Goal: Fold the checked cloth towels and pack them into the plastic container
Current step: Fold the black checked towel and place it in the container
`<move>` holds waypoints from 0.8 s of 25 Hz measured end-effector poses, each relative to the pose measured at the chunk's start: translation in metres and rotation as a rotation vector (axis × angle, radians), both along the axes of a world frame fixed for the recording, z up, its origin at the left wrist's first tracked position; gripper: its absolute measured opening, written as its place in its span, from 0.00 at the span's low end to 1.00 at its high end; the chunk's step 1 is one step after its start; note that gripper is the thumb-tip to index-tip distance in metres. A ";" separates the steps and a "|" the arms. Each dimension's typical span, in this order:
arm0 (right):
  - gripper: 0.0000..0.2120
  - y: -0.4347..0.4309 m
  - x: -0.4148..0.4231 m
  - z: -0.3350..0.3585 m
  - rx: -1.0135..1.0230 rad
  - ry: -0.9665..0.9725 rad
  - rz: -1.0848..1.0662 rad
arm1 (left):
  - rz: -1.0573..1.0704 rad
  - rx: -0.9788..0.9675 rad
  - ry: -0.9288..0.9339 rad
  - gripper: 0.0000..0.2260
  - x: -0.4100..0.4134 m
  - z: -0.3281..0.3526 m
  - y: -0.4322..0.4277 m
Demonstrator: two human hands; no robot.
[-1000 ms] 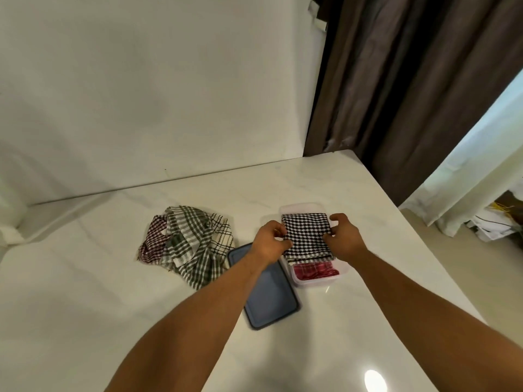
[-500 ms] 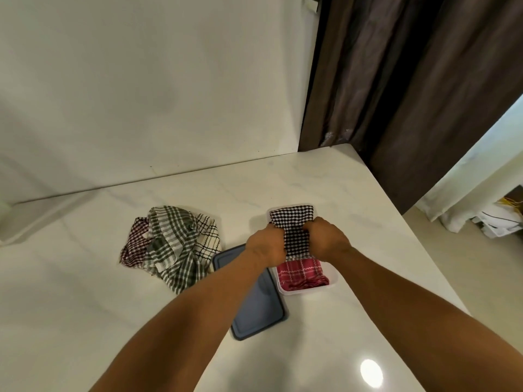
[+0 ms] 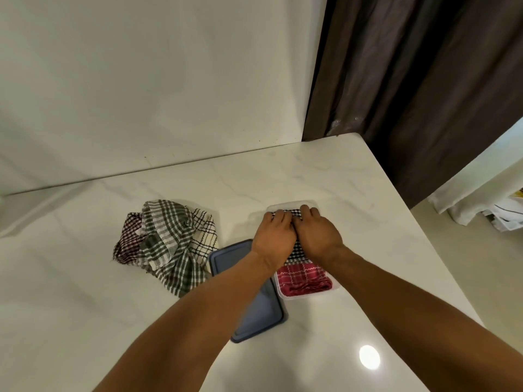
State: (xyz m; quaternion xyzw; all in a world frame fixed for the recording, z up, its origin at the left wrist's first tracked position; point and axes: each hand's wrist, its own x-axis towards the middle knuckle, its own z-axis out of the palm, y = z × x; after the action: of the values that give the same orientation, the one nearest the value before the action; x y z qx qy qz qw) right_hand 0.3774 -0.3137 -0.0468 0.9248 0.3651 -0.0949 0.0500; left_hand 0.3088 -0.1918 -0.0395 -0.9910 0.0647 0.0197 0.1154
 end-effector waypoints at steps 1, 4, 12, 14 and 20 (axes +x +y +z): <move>0.28 -0.001 0.006 -0.007 -0.032 0.040 0.043 | -0.013 0.054 0.047 0.13 0.004 -0.003 -0.001; 0.42 0.002 0.018 -0.028 -0.204 0.224 0.079 | 0.063 0.247 0.296 0.25 0.018 -0.012 -0.004; 0.48 0.012 0.020 -0.048 -0.236 0.377 0.016 | 0.094 0.325 0.539 0.36 0.031 -0.021 -0.015; 0.46 0.011 0.018 -0.048 -0.228 0.387 0.014 | 0.089 0.305 0.560 0.37 0.030 -0.019 -0.014; 0.39 0.007 0.011 -0.038 -0.129 0.391 -0.066 | 0.024 0.118 0.391 0.29 0.012 -0.012 0.001</move>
State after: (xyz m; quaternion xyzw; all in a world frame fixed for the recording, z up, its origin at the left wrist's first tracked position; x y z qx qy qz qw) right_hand 0.3883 -0.3065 -0.0846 0.8951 0.3304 -0.2975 0.0343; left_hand 0.3212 -0.1904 -0.0515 -0.9606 0.0726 0.2168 0.1581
